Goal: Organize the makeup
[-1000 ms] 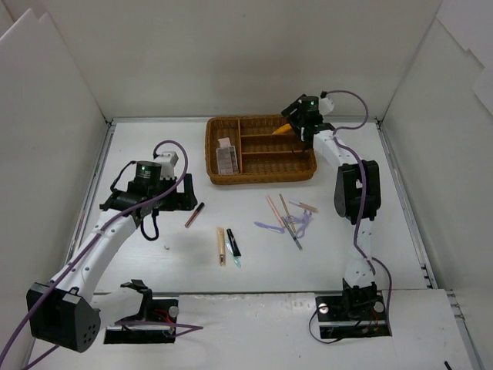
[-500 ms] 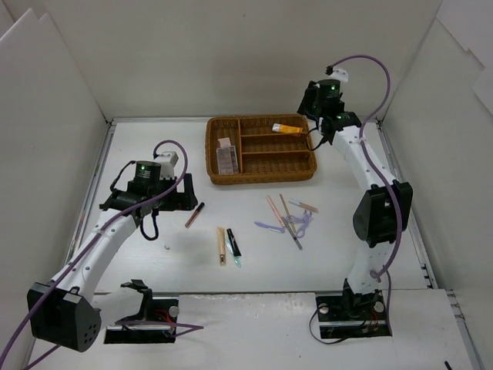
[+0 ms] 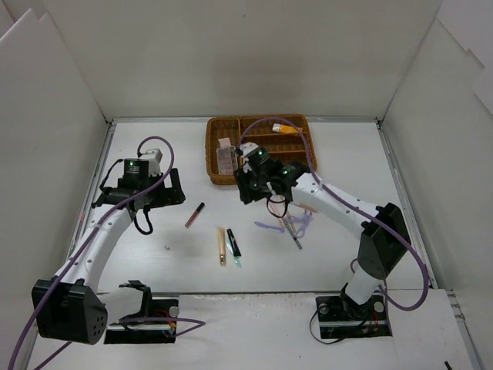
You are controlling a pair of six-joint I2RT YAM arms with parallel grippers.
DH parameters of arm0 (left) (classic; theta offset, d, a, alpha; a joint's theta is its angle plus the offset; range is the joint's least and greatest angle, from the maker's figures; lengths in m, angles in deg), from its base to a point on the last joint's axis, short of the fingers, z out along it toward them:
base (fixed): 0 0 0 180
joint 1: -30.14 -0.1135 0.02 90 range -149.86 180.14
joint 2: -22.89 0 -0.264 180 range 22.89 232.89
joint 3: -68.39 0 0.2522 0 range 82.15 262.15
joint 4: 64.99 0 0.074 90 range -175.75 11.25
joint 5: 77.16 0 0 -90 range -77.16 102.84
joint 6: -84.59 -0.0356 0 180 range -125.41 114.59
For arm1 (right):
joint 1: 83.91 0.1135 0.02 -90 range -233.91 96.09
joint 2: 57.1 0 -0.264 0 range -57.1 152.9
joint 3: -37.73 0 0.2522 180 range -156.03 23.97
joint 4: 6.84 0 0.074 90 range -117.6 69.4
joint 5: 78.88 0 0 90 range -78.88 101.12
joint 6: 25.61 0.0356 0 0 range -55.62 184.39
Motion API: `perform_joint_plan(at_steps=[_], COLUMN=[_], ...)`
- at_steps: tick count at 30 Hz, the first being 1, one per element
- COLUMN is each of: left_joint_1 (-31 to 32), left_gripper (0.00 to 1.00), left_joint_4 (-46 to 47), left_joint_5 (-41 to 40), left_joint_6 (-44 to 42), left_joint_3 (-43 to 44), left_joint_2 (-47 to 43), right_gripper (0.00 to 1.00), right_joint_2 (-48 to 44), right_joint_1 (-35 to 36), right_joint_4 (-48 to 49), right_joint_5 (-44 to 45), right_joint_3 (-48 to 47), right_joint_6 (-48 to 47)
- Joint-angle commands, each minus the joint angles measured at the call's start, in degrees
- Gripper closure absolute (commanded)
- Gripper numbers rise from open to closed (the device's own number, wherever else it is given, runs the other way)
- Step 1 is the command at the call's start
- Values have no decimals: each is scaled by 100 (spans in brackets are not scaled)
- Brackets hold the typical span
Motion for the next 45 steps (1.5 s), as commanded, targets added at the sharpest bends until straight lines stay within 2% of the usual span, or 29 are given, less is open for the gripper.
perform_joint_plan(at_steps=[1, 14, 26, 37, 41, 42, 45], left_joint_1=[-56, -109, -109, -109, -109, -109, -109], left_gripper=[1, 0, 1, 1, 1, 0, 1], left_joint_4=[53, 167, 176, 158, 158, 158, 158], left_joint_5=[-244, -315, -289, -289, -289, -271, -271], left_joint_6=[16, 77, 69, 69, 60, 60, 60], left_joint_3=[386, 167, 123, 149, 149, 149, 149], left_joint_2=[-63, -54, -72, -54, -63, -63, -71], right_gripper=[58, 57, 61, 67, 76, 83, 94], right_joint_2=[-81, 1123, 1589, 1783, 1722, 1695, 1424], right_joint_1=[365, 1051, 1043, 1043, 999, 973, 937], right_joint_4=[-169, -240, -214, -222, -231, -249, -388], right_joint_5=[-198, -726, -919, -621, -472, -367, -130], right_joint_3=[93, 155, 146, 348, 409, 418, 296], right_joint_6=[291, 564, 502, 327, 204, 169, -42])
